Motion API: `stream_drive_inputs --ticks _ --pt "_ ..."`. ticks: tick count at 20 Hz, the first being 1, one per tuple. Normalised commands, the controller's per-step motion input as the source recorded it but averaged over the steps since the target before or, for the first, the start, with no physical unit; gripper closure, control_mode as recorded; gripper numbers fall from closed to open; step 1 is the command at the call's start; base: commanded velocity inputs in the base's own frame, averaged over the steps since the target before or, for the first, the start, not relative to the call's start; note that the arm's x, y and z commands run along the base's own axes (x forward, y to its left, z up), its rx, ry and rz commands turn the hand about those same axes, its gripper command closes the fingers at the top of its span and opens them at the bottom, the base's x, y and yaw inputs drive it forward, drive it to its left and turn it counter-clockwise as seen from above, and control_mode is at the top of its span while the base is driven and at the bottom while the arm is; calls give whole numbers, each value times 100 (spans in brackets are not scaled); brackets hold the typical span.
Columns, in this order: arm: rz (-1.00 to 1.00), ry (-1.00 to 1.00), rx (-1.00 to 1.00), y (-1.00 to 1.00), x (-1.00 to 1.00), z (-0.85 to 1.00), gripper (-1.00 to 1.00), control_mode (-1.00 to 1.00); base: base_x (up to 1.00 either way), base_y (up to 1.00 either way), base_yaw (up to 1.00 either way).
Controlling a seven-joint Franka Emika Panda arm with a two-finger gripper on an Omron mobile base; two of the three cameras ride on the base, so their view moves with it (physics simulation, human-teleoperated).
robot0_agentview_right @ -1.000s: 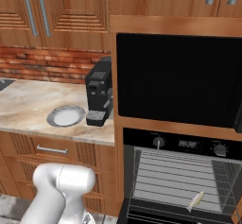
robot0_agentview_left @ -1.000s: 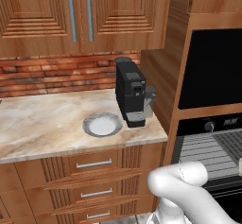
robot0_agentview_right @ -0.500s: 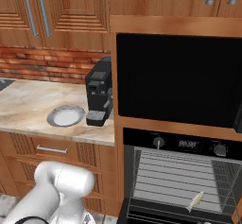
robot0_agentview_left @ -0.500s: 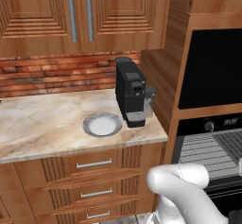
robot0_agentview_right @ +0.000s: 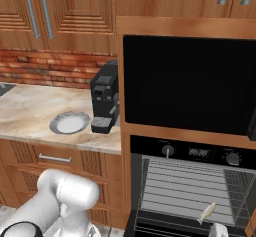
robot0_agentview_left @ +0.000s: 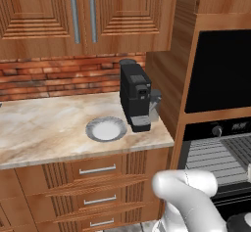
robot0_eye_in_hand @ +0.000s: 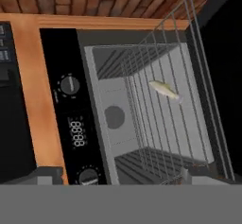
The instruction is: Take the fish from the oven and place it on the plate on the counter.
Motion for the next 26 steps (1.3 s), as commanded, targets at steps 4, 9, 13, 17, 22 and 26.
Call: stream_drive_inputs --ticks 4,9,13,17,22,26 --pt "3 25 -51 27 39 0 -100 -100 0 0 0" --pt "10 35 -59 39 50 0 -100 -100 0 0 0" --pt "12 41 -59 26 32 7 -100 -100 0 0 0" --pt "13 50 -52 6 27 11 -100 -100 0 0 0" --pt "18 61 -44 0 9 6 -100 -100 0 0 0" --pt "22 61 -21 0 8 7 -100 -100 0 0 0"
